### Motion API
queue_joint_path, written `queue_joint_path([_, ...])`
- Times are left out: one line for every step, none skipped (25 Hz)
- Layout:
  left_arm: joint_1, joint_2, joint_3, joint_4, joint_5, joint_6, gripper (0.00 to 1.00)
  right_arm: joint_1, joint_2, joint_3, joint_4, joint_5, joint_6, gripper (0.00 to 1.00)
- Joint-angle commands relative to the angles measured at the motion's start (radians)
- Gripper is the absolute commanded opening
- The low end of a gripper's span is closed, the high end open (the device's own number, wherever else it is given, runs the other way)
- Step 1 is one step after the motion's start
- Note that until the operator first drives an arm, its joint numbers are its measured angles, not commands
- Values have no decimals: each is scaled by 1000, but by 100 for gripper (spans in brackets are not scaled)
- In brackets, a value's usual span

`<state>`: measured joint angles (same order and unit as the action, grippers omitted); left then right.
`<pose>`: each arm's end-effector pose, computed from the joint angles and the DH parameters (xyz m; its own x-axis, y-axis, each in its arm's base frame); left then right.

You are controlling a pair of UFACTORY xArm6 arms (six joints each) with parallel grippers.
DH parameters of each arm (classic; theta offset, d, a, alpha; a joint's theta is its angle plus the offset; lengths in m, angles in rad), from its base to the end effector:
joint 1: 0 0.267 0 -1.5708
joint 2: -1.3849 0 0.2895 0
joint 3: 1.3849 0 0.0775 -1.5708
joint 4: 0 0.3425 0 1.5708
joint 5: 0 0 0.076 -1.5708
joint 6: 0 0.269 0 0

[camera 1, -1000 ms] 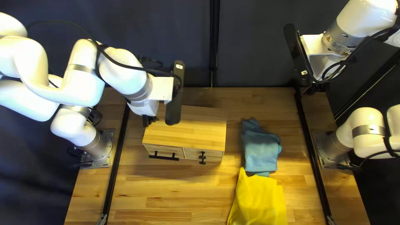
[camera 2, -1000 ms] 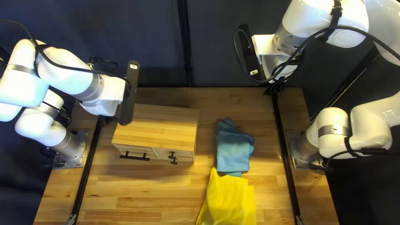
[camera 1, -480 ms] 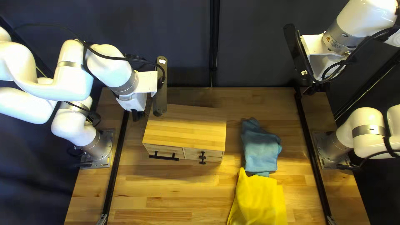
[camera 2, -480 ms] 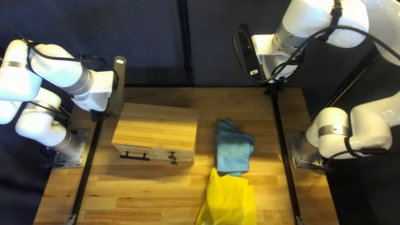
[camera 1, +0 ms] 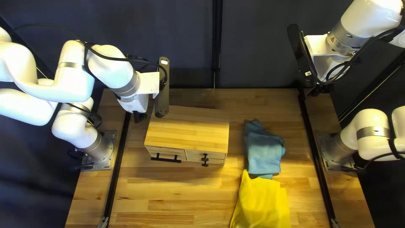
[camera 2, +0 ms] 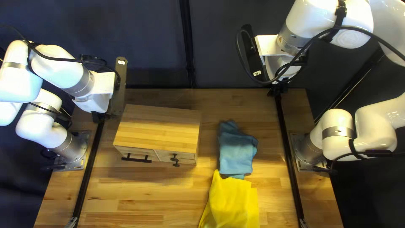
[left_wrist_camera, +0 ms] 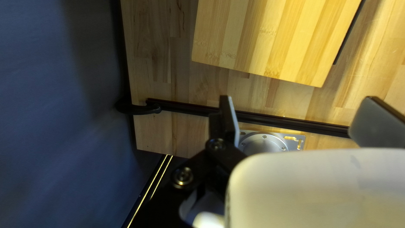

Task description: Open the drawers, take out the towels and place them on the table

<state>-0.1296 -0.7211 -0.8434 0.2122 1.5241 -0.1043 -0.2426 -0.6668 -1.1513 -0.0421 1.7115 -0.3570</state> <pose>0.2870 0.0189 0.3316 0.9974 -0.0372 0.0611 -0.0239 -0.9784 -0.2054 0.2722 -0.0794 0.4235 0.9904 0.1089 0.0855 0.1025 -0.9919 0.0755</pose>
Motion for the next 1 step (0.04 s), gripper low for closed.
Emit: queue_joint_path([0,0,0,0,0,0,100,0,0,0,0,0,0,100])
